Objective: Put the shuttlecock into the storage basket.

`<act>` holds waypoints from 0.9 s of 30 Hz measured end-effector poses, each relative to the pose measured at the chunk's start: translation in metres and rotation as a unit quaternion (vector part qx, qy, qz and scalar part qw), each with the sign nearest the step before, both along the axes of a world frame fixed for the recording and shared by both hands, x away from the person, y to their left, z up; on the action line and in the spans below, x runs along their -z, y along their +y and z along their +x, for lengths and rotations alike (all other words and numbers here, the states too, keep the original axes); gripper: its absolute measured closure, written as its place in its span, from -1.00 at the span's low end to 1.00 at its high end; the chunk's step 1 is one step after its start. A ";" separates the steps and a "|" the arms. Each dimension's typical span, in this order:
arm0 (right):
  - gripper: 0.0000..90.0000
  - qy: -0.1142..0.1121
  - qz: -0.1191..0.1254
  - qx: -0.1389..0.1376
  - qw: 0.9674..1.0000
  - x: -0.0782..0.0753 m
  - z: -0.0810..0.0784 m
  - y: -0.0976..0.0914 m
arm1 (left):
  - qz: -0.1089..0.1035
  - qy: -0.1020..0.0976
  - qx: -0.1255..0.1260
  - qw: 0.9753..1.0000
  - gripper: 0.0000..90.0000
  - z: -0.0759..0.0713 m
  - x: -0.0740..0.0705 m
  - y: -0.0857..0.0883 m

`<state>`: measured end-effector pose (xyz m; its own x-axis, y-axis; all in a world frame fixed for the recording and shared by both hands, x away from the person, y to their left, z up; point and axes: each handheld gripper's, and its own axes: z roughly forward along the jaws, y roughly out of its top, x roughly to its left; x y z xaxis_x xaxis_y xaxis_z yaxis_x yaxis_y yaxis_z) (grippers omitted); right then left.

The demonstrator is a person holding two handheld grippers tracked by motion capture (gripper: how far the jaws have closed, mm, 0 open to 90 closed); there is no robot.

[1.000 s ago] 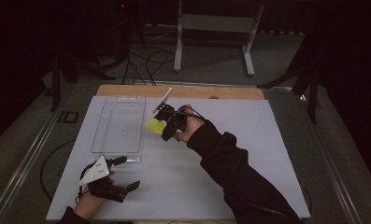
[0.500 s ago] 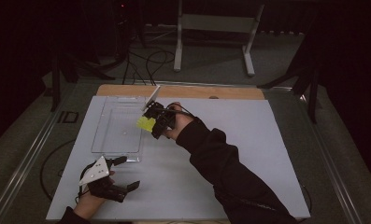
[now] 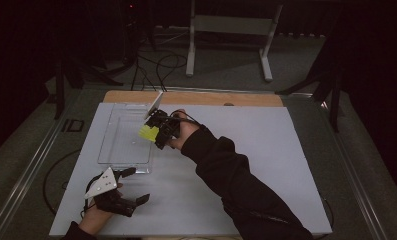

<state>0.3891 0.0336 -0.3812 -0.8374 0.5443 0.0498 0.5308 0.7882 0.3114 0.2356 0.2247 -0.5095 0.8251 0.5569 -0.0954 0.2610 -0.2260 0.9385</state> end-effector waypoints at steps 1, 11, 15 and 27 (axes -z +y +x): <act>0.45 0.000 0.000 -0.001 1.000 0.001 0.000 0.002 | 0.000 -0.001 0.000 1.000 -1.00 0.000 0.000 0.000; 0.45 0.002 -0.001 -0.012 1.000 0.007 -0.001 0.017 | 0.001 0.000 0.002 1.000 -1.00 0.000 0.000 0.000; 0.45 0.003 0.001 -0.015 1.000 0.009 -0.001 0.023 | 0.003 0.000 0.003 1.000 -1.00 0.000 0.000 0.000; 0.45 0.011 0.005 -0.025 1.000 0.019 0.001 0.039 | 0.002 -0.002 0.004 1.000 -1.00 -0.001 0.000 0.000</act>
<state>0.3905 0.0726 -0.4002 -0.8622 0.5013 0.0726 0.4975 0.8111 0.3077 0.2351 0.2246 -0.5097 0.8300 0.5504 -0.0906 0.2560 -0.2315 0.9385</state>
